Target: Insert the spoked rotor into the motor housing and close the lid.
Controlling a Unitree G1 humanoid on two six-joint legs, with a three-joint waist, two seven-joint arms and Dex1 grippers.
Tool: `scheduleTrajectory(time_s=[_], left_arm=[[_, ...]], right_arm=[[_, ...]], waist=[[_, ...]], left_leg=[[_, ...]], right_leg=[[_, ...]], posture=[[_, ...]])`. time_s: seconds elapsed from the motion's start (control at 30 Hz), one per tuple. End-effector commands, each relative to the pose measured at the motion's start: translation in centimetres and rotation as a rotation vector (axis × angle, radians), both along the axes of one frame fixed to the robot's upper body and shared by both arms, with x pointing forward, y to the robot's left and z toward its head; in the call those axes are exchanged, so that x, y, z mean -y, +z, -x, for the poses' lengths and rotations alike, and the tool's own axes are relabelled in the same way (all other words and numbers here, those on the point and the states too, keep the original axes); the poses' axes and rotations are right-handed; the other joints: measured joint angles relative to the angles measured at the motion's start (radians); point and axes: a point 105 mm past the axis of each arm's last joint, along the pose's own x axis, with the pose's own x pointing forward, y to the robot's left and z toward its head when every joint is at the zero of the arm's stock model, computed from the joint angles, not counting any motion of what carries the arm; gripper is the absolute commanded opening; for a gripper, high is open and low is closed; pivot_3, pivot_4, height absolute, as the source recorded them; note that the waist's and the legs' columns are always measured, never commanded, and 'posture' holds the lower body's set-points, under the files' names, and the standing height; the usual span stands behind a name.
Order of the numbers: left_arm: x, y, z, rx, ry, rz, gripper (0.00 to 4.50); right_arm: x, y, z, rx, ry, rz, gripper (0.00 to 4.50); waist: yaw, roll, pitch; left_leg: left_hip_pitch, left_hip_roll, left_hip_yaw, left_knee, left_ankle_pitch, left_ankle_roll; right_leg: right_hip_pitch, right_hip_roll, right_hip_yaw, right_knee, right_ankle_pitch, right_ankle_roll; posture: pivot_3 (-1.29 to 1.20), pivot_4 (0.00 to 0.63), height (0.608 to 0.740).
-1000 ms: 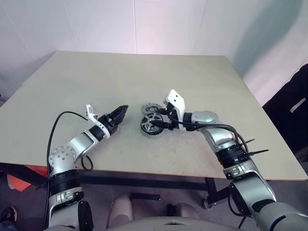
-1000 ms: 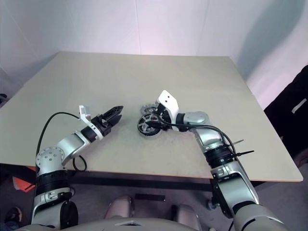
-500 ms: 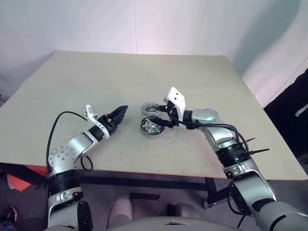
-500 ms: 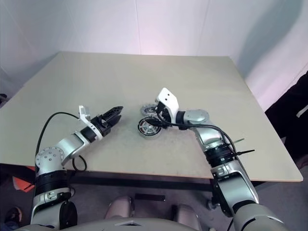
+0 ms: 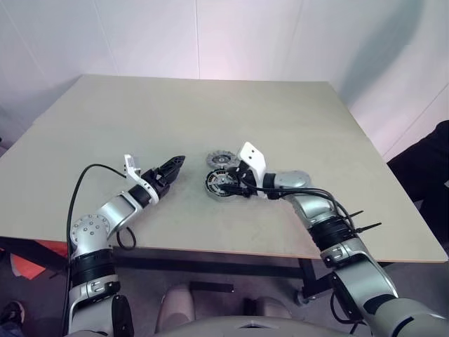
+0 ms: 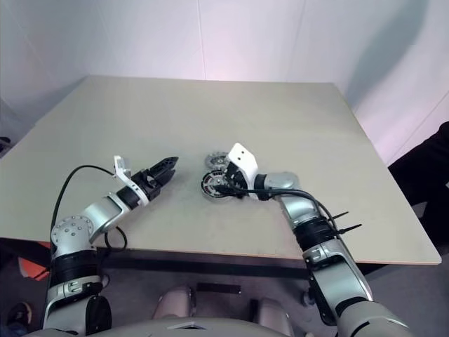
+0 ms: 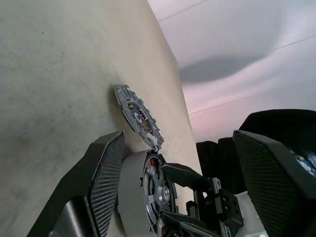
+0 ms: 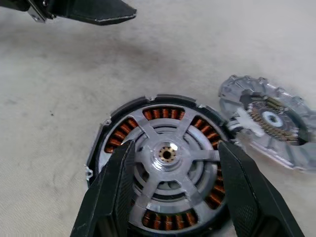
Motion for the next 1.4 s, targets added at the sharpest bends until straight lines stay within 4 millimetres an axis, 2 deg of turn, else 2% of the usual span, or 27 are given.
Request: scheduleTrajectory(time_s=[0.03, 0.1, 0.17, 0.27, 0.37, 0.4, 0.5, 0.63, 0.8, 1.17, 1.27, 1.4], left_arm=[[0.2, 1.0, -0.2, 0.045, -0.005, 0.000, 3.71], [0.3, 1.0, -0.3, 0.048, -0.007, 0.001, 3.71], [0.5, 1.0, -0.3, 0.051, -0.008, 0.003, 3.71], [0.6, 1.2, -0.6, 0.060, -0.006, 0.007, 3.71], [0.7, 1.2, -0.8, 0.065, -0.003, 0.009, 3.71], [0.7, 1.1, -0.8, 0.064, -0.003, 0.009, 3.71], [0.8, 0.9, -0.7, 0.068, 0.008, 0.011, 3.71], [0.4, 0.7, -0.4, 0.067, 0.035, 0.014, 3.71], [-0.3, 0.2, 0.4, 0.057, 0.062, 0.009, 3.71], [-0.1, 0.1, 0.4, 0.051, 0.067, 0.003, 3.71], [0.0, -0.1, 0.5, 0.047, 0.069, 0.002, 3.71], [-0.2, -0.3, 0.8, 0.042, 0.079, 0.003, 3.71]], right_arm=[[-0.2, 6.5, -0.3, 0.169, 0.072, -0.088, 2.96], [0.5, 7.7, -0.8, 0.245, 0.107, -0.013, 2.96], [1.5, 7.8, -1.1, 0.332, 0.176, 0.131, 2.96], [3.4, 6.4, -2.1, 0.493, 0.308, 0.481, 3.56], [4.1, 5.3, -3.7, 0.666, 0.431, 0.769, 4.46], [3.9, 4.6, -3.7, 0.716, 0.505, 0.840, 4.46], [2.6, 3.3, -3.1, 0.789, 0.675, 0.889, 4.46], [1.3, 2.3, -2.5, 0.844, 0.798, 0.891, 4.46], [-0.1, 2.2, -1.9, 0.878, 0.856, 0.852, 4.46], [-0.8, 0.5, -1.7, 0.846, 0.929, 0.911, 4.46], [-0.7, 0.2, -2.0, 0.837, 0.932, 0.943, 3.90], [-0.9, 0.3, -2.1, 0.856, 0.932, 0.946, 2.48]], waist=[[0.000, 0.000, 0.000], [0.000, 0.000, 0.000], [0.000, 0.000, 0.000], [0.001, 0.000, 0.000], [-0.003, 0.000, 0.000], [-0.008, 0.000, 0.000], [-0.024, -0.001, 0.000], [-0.037, -0.001, 0.000], [-0.053, -0.001, 0.000], [-0.060, -0.001, 0.000], [-0.073, -0.001, 0.000], [-0.084, -0.001, 0.000]], left_leg=[[0.000, 0.000, 0.000, 0.000, 0.000, 0.000], [0.000, 0.000, 0.000, 0.000, 0.000, 0.000], [0.000, 0.000, 0.000, 0.000, 0.000, 0.000], [0.000, 0.000, 0.000, 0.000, 0.000, 0.000], [-0.001, -0.001, 0.001, 0.002, 0.000, 0.000], [-0.002, -0.001, 0.001, 0.002, 0.000, 0.000], [-0.004, -0.001, 0.001, 0.004, 0.000, 0.000], [-0.011, -0.001, 0.001, 0.006, -0.001, 0.002], [-0.015, -0.001, 0.001, 0.008, -0.002, 0.003], [-0.012, 0.000, 0.001, 0.010, -0.001, 0.002], [-0.011, 0.000, 0.001, 0.010, -0.001, 0.002], [-0.007, 0.000, 0.001, 0.010, -0.001, 0.002]], right_leg=[[0.000, 0.000, 0.000, 0.000, 0.000, 0.000], [-0.001, 0.000, 0.000, 0.000, 0.000, 0.000], [-0.001, 0.000, 0.000, 0.000, 0.000, 0.000], [0.000, 0.000, 0.000, 0.000, 0.000, 0.000], [-0.001, 0.000, 0.000, 0.001, 0.000, 0.000], [-0.002, 0.000, 0.000, 0.001, 0.000, 0.000], [-0.004, 0.001, -0.001, 0.003, 0.000, -0.001], [-0.012, 0.001, -0.001, 0.005, 0.000, -0.001], [-0.016, 0.001, -0.001, 0.007, 0.000, -0.001], [-0.015, 0.001, 0.000, 0.011, 0.000, -0.002], [-0.014, 0.002, 0.000, 0.011, 0.000, -0.002], [-0.011, 0.002, 0.001, 0.011, 0.001, -0.003]], posture=[[0.00, 0.000, 0.740], [0.00, 0.000, 0.740], [0.00, 0.000, 0.740], [0.00, 0.000, 0.740], [0.00, 0.000, 0.740], [0.00, 0.000, 0.740], [0.00, 0.000, 0.740], [0.00, 0.000, 0.740], [0.00, 0.000, 0.740], [0.00, 0.000, 0.740], [0.00, 0.000, 0.740], [0.00, 0.000, 0.740]])
